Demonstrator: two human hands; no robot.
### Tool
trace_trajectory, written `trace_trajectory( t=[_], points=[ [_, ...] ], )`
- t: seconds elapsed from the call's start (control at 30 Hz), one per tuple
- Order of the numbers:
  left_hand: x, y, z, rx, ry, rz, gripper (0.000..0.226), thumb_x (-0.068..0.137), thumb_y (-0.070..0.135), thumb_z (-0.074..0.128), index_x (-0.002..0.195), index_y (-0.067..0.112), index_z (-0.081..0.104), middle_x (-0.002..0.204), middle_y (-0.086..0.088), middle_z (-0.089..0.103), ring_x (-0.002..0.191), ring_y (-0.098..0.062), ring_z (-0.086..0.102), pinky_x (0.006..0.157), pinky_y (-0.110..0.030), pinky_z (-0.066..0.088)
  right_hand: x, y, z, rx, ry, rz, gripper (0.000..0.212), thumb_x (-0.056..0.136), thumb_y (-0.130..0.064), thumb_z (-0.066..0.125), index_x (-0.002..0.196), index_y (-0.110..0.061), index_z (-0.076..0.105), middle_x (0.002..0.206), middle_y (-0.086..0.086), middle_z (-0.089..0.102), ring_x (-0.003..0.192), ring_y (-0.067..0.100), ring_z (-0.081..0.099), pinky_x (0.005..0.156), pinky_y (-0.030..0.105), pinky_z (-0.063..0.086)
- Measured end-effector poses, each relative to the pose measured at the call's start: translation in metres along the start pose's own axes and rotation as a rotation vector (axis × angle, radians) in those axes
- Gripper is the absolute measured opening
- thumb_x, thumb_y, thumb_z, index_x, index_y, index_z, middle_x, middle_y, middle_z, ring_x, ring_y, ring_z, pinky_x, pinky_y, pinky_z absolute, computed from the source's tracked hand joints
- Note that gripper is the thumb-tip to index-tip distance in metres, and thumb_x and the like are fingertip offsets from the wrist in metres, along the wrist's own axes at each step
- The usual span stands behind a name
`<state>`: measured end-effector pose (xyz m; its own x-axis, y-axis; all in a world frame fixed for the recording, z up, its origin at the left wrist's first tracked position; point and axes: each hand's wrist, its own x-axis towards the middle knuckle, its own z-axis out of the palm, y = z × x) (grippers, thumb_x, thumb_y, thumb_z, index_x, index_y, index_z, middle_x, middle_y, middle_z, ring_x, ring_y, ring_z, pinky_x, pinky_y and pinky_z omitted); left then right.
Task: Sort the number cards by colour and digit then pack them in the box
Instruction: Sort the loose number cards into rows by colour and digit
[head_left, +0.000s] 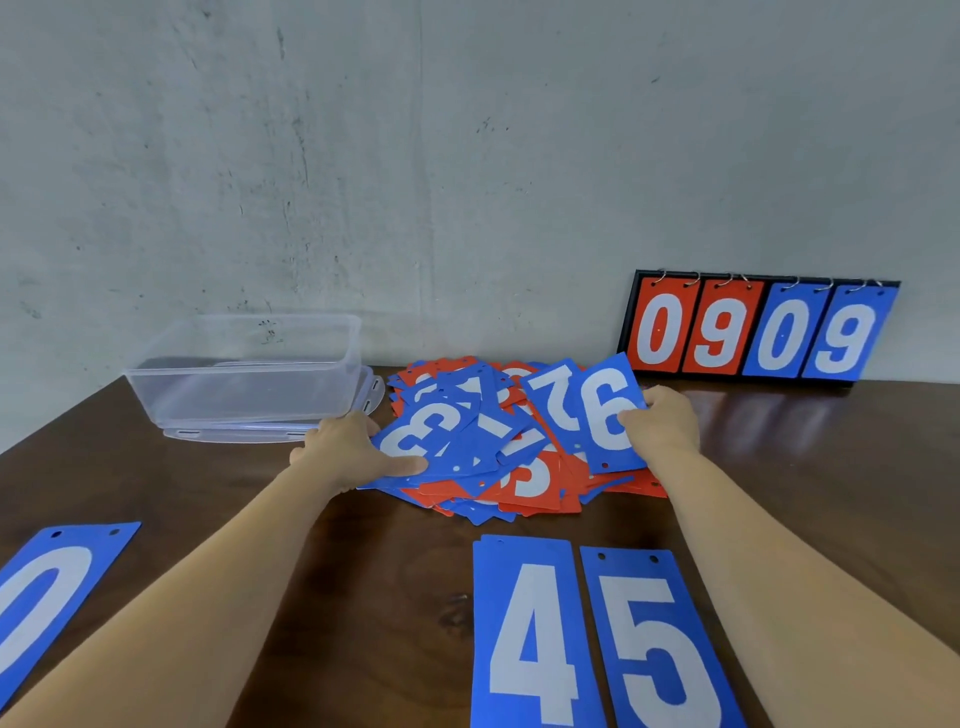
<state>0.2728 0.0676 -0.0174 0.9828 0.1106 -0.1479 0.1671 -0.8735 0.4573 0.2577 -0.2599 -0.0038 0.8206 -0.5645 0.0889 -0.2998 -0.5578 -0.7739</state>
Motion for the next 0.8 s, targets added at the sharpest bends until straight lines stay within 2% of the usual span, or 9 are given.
trace_trajectory(
  t=[0.07,0.23,0.37,0.43,0.53,0.63,0.7,0.73,0.8],
  points=[
    [0.002,0.001,0.001,-0.017,0.003,-0.019,0.109,0.018,0.091,0.065,0.106,0.027,0.052,0.112,-0.002,0.055,0.108,-0.027,0.054,0.095,-0.048,0.048,0.001,0.003,-0.001,0.002,0.002,0.017,0.030,0.089,-0.025,0.067,0.112,-0.011,0.055,0.112,0.009,0.064,0.096,0.022,0.063,0.066,0.030,0.053],
    [-0.008,0.009,-0.001,-0.012,0.116,0.020,0.093,0.048,0.069,0.081,0.119,0.030,0.037,0.117,-0.004,0.046,0.115,-0.029,0.047,0.098,-0.049,0.045,0.000,0.002,-0.006,0.051,-0.005,0.024,0.030,0.089,-0.026,0.067,0.112,-0.011,0.055,0.110,0.008,0.064,0.090,0.019,0.060,0.066,0.030,0.054],
    [-0.022,0.018,-0.006,0.037,0.196,0.145,0.076,0.066,0.046,0.082,0.120,0.024,0.035,0.099,0.002,0.054,0.086,-0.023,0.058,0.080,-0.039,0.050,-0.003,-0.005,-0.013,0.171,-0.015,0.019,0.016,0.090,-0.022,0.065,0.098,-0.011,0.057,0.103,0.008,0.064,0.088,0.021,0.061,0.074,0.037,0.057],
    [-0.026,0.022,-0.013,-0.083,0.214,0.218,0.062,0.072,0.026,0.080,0.117,0.020,0.038,0.098,-0.001,0.057,0.071,-0.023,0.058,0.067,-0.036,0.051,-0.007,-0.012,-0.018,0.229,-0.025,0.009,0.013,0.090,-0.018,0.066,0.097,-0.011,0.057,0.101,0.007,0.063,0.089,0.022,0.060,0.074,0.036,0.057],
    [-0.033,0.027,-0.027,-0.251,0.242,0.296,0.047,0.075,0.009,0.074,0.110,0.017,0.044,0.086,-0.003,0.055,0.067,-0.020,0.055,0.053,-0.028,0.044,-0.016,-0.024,-0.027,0.291,-0.037,-0.014,0.016,0.090,-0.016,0.066,0.100,-0.007,0.058,0.099,0.006,0.060,0.086,0.020,0.058,0.059,0.026,0.049],
    [-0.045,0.033,-0.049,-0.441,0.215,0.325,0.032,0.077,0.005,0.075,0.098,0.014,0.053,0.082,-0.002,0.063,0.068,-0.018,0.063,0.048,-0.023,0.047,-0.026,-0.035,-0.038,0.331,-0.054,-0.038,0.014,0.091,-0.015,0.064,0.101,-0.006,0.059,0.097,0.006,0.062,0.084,0.022,0.061,0.063,0.031,0.054],
    [-0.055,0.037,-0.062,-0.597,0.198,0.337,0.017,0.080,0.007,0.075,0.088,0.010,0.061,0.080,-0.004,0.069,0.068,-0.022,0.068,0.055,-0.028,0.056,-0.032,-0.041,-0.046,0.316,-0.057,-0.059,0.012,0.092,-0.014,0.063,0.099,-0.005,0.060,0.095,0.007,0.063,0.082,0.022,0.062,0.070,0.037,0.056],
    [-0.061,0.038,-0.068,-0.683,0.193,0.341,0.011,0.081,0.008,0.075,0.087,0.009,0.065,0.078,-0.003,0.071,0.067,-0.019,0.070,0.057,-0.028,0.057,-0.035,-0.045,-0.050,0.317,-0.062,-0.070,0.013,0.091,-0.014,0.063,0.100,-0.004,0.061,0.095,0.007,0.063,0.079,0.021,0.062,0.070,0.036,0.055],
    [-0.073,0.038,-0.079,-0.809,0.197,0.364,0.004,0.086,0.011,0.071,0.087,0.008,0.068,0.070,0.005,0.070,0.056,-0.004,0.066,0.051,-0.017,0.051,-0.043,-0.053,-0.059,0.340,-0.077,-0.099,0.014,0.091,-0.013,0.063,0.101,-0.004,0.062,0.095,0.008,0.064,0.076,0.019,0.062,0.063,0.031,0.053]
  ],
)
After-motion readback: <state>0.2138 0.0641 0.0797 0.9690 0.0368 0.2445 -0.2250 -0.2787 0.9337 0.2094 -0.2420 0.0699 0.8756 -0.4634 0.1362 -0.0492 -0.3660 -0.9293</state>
